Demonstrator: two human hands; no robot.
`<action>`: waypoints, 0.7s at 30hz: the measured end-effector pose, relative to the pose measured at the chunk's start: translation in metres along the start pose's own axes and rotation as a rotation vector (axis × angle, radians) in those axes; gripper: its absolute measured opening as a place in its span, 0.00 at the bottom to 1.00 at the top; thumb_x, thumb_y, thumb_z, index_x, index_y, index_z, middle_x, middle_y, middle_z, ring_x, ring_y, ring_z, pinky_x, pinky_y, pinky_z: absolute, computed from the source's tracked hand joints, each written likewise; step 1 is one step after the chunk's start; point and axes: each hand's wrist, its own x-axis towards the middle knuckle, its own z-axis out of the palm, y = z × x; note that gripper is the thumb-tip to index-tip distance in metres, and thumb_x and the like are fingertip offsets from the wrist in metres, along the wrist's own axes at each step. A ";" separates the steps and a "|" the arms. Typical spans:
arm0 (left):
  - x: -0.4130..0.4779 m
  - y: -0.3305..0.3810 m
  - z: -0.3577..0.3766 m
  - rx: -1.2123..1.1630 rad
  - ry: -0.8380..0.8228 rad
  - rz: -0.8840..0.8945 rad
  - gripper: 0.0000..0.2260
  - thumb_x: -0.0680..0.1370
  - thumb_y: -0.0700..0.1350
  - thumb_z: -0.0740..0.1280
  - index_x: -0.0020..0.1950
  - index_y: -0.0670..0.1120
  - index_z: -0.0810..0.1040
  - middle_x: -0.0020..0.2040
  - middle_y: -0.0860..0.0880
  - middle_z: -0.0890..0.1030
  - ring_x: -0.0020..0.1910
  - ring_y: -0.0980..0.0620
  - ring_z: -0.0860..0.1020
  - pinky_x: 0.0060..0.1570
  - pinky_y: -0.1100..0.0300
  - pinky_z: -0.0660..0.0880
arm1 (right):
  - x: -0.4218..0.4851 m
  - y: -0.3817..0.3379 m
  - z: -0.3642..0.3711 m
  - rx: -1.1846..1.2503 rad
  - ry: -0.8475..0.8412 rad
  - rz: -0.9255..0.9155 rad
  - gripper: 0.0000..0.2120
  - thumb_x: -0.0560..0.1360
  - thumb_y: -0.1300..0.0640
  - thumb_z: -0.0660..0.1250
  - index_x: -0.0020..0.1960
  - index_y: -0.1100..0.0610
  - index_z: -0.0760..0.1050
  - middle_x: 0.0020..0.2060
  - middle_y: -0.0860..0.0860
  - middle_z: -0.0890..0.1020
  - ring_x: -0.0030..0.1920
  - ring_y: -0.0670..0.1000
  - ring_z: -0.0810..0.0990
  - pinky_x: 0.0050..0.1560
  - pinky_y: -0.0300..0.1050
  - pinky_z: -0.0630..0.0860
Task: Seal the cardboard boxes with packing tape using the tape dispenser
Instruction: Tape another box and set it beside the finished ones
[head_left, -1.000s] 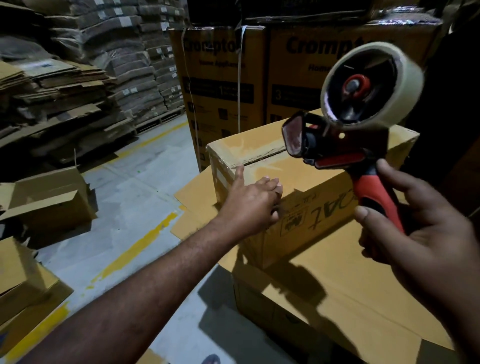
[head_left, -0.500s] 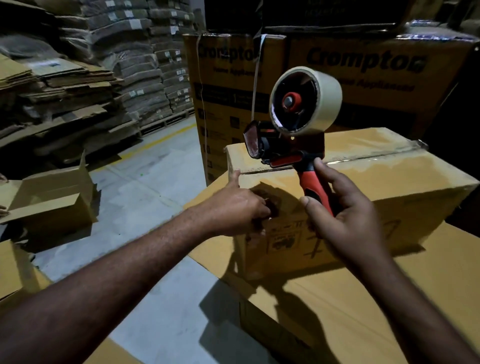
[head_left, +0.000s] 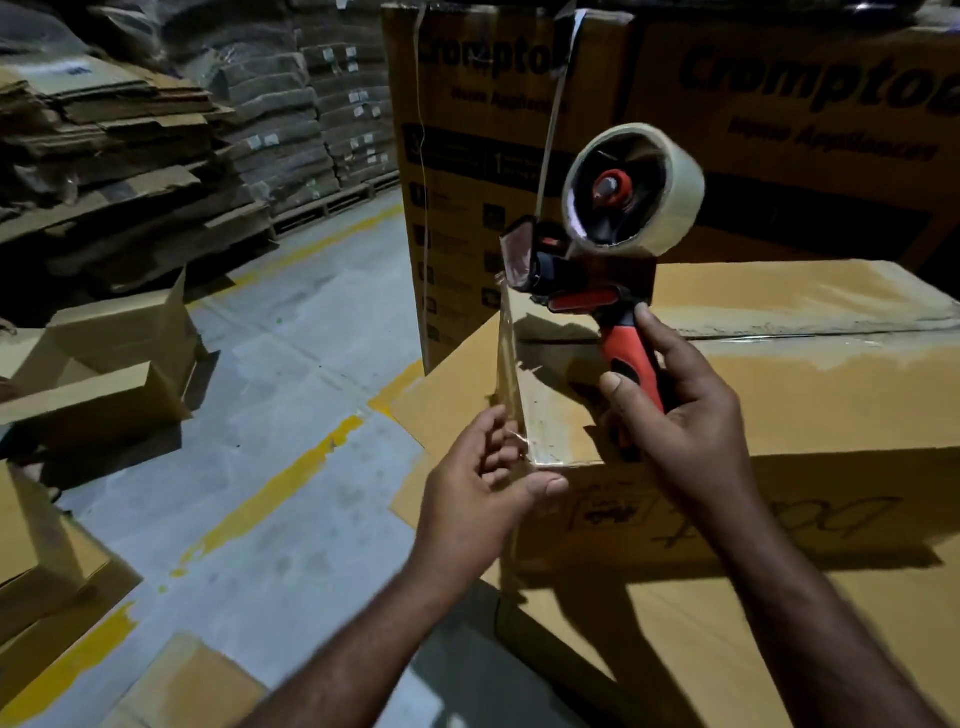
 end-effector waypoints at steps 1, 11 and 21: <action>-0.001 -0.003 0.001 -0.048 0.028 -0.008 0.36 0.63 0.50 0.83 0.67 0.62 0.73 0.57 0.58 0.82 0.59 0.52 0.81 0.58 0.54 0.80 | 0.001 0.001 -0.001 0.031 0.012 0.010 0.28 0.77 0.58 0.70 0.73 0.41 0.67 0.65 0.39 0.72 0.55 0.33 0.77 0.43 0.34 0.79; -0.009 0.005 -0.011 -0.187 0.022 -0.059 0.20 0.74 0.30 0.72 0.62 0.46 0.77 0.40 0.49 0.84 0.45 0.51 0.83 0.52 0.61 0.77 | 0.002 0.001 -0.007 0.140 -0.071 0.028 0.28 0.76 0.60 0.69 0.71 0.42 0.67 0.62 0.32 0.68 0.53 0.30 0.77 0.38 0.32 0.78; -0.024 0.004 0.006 -0.117 0.176 0.056 0.23 0.75 0.39 0.75 0.67 0.48 0.74 0.47 0.46 0.84 0.50 0.46 0.83 0.58 0.51 0.79 | 0.002 0.000 -0.010 0.129 -0.147 0.049 0.28 0.77 0.58 0.70 0.73 0.42 0.68 0.54 0.20 0.71 0.51 0.34 0.80 0.39 0.39 0.82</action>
